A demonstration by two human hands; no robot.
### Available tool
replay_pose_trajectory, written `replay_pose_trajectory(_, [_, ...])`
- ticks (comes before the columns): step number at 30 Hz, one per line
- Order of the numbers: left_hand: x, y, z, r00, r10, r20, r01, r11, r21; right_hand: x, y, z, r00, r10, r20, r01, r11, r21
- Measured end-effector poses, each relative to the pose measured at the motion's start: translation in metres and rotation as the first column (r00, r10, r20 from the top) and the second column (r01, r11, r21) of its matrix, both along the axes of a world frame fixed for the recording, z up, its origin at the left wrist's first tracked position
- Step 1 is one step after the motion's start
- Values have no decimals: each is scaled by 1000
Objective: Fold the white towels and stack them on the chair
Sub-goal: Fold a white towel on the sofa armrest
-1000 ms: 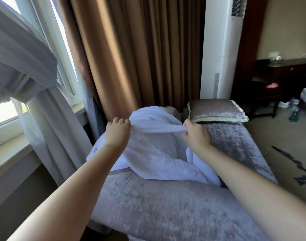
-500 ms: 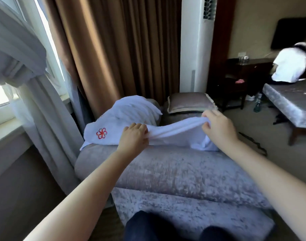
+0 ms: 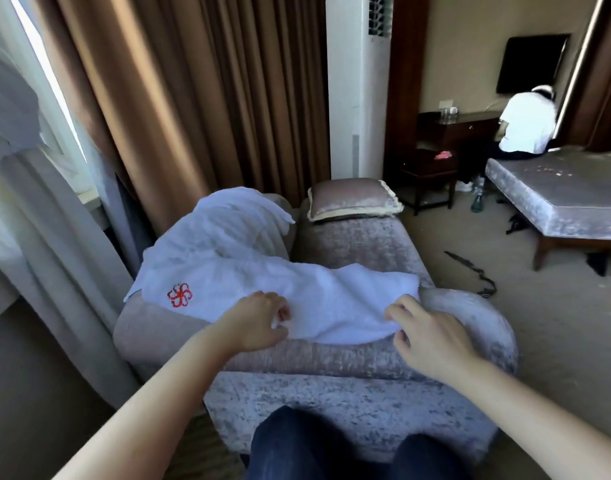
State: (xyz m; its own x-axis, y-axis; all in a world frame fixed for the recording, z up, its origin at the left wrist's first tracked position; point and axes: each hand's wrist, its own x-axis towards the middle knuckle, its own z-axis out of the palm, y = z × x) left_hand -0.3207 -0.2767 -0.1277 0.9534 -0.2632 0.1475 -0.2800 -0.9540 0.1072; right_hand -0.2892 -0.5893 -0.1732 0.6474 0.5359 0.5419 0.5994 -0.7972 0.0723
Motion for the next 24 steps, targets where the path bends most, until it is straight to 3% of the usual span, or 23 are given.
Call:
replay_pose_trajectory(1, [5, 3, 11, 1000, 8, -19, -9, 997, -81, 2, 1, 3, 1000, 15, 2, -15, 1000, 6])
replay_pose_trajectory(3, [20, 12, 31, 990, 76, 117, -61, 990, -126, 5, 7, 13, 999, 46, 12, -47, 997, 62])
replay_pose_trajectory(5, [39, 28, 41, 965, 161, 207, -150, 987, -65, 13, 16, 24, 997, 60, 47, -66, 990, 122])
replay_pose_trajectory(10, [74, 51, 44, 961, 252, 118, -268, 952, 149, 50, 45, 41, 992, 45, 121, -62, 987, 145])
replay_pose_trajectory(15, [93, 63, 41, 937, 293, 188, -334, 911, 241, 93, 79, 47, 995, 68, 74, -76, 991, 114])
replay_pose_trajectory(20, [110, 70, 42, 974, 222, -47, -206, 951, 229, 134, 119, 49, 996, 4, -87, -8, 999, -49])
replay_pose_trajectory(24, [121, 60, 44, 972, 147, -182, -122, 982, 143, 156, 136, 54, 944, -25, -328, -56, 970, -235])
